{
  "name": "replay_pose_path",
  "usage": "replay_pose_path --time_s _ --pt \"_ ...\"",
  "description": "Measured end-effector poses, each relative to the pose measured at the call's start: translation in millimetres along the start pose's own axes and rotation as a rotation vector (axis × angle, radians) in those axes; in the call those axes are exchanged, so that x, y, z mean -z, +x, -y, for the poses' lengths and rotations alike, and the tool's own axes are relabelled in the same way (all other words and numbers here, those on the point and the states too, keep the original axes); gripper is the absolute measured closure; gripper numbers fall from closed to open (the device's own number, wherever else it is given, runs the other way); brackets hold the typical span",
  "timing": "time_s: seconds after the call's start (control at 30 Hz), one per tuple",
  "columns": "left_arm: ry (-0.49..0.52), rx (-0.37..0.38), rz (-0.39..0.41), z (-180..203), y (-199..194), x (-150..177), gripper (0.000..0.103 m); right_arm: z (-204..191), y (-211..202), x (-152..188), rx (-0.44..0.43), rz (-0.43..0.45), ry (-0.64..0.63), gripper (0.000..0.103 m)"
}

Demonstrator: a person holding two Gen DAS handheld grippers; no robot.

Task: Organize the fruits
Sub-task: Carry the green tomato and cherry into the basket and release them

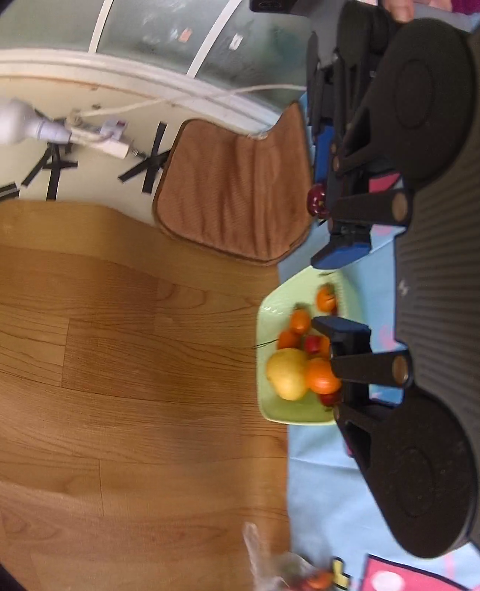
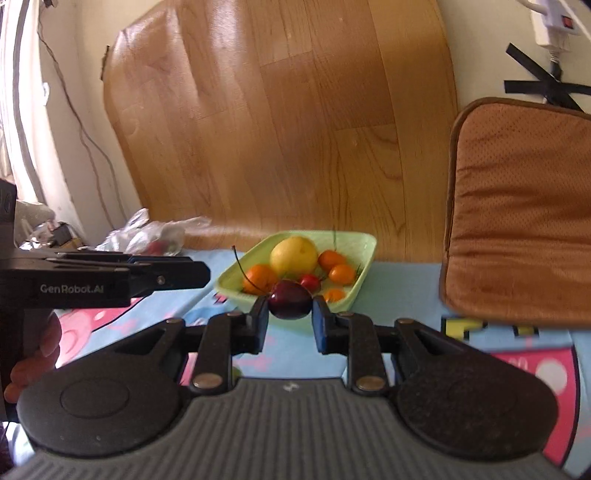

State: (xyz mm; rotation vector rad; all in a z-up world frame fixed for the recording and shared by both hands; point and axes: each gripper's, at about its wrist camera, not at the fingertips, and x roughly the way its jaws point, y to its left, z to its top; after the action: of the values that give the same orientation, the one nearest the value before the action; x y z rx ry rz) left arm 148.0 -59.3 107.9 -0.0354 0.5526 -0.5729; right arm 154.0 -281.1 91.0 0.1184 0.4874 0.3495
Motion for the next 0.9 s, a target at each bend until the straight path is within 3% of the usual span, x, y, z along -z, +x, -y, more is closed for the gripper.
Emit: replay_pose_path --time_s 0.23,0.4,0.6,0.73,0.87,0.9 --pt "-0.071 -0.015 -0.091 -32.6 93.6 -20.2 0.075 25.3 81.3 -15.9 0.006 -0.061 -0.026 0.075" --pt "-0.097 -0.009 -0.103 -45.3 95.2 -11.5 0.076 27.2 119.4 -12.0 0.006 -0.095 -0.075 0.075" --pt "-0.024 0.005 -0.071 -30.2 41.9 22.1 0.075 22.3 111.5 -4.5 0.011 -0.037 -0.133 0.076" --pt "0.099 -0.078 -0.155 -9.9 61.6 39.4 0.071 22.7 91.4 -1.7 0.026 0.026 -0.134 0.076" --pt "0.064 -0.125 -0.216 -7.4 85.7 42.0 0.052 23.9 73.4 0.1 0.018 0.049 -0.12 0.075" --pt "0.067 -0.133 -0.218 -6.9 90.3 42.1 0.052 24.4 69.5 1.1 0.017 0.052 -0.12 0.075"
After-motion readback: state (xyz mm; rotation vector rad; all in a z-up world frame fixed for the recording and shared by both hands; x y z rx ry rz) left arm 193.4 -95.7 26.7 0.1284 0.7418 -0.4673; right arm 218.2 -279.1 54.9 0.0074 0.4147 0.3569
